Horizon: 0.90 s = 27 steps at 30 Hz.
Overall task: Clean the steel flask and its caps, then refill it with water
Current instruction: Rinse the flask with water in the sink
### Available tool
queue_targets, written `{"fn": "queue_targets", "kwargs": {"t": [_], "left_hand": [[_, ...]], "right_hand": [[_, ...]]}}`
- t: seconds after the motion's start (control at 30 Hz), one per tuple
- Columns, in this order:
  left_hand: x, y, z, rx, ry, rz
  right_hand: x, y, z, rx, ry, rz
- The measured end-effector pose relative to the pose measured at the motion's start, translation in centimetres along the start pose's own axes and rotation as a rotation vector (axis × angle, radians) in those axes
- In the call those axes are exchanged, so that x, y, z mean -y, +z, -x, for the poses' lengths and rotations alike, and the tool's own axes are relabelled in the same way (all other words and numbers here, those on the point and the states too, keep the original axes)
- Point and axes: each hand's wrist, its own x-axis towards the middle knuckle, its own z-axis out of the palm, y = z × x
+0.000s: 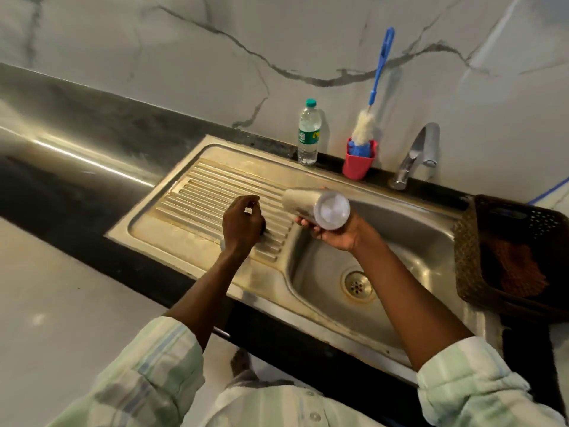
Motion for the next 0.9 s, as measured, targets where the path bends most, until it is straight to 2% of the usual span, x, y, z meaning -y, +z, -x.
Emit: {"fn": "queue_targets", "kwargs": {"t": [0.1,0.17,0.3,0.43,0.7,0.9], "left_hand": [[1.9,-1.7,-3.0,-0.034,-0.039,-0.015],[2.8,-2.6,-4.6,-0.025,-0.071,-0.02],[6.3,-5.1,-8.2,0.071,-0.107,-0.075],[9.7,-7.1,-11.4,0.136,-0.132,-0.097],[13.7,-7.9,-15.0,0.259,-0.118,-0.049],[13.1,-6.8,-16.4,0.581,-0.051,0.184]], "right_hand": [[0.9,4.5,-2.3,0.094,0.064,-0.05],[1.3,7.0,-4.8,0.081,0.098,-0.132],[0.9,11.8,-10.2,-0.034,0.125,-0.234],[0.2,15.2,-14.0,-0.178,0.129,-0.23],[1.1,17.9,-18.4,-0.292,0.162,-0.173],[0.9,18.5,-19.2,-0.33,0.142,0.057]]}}
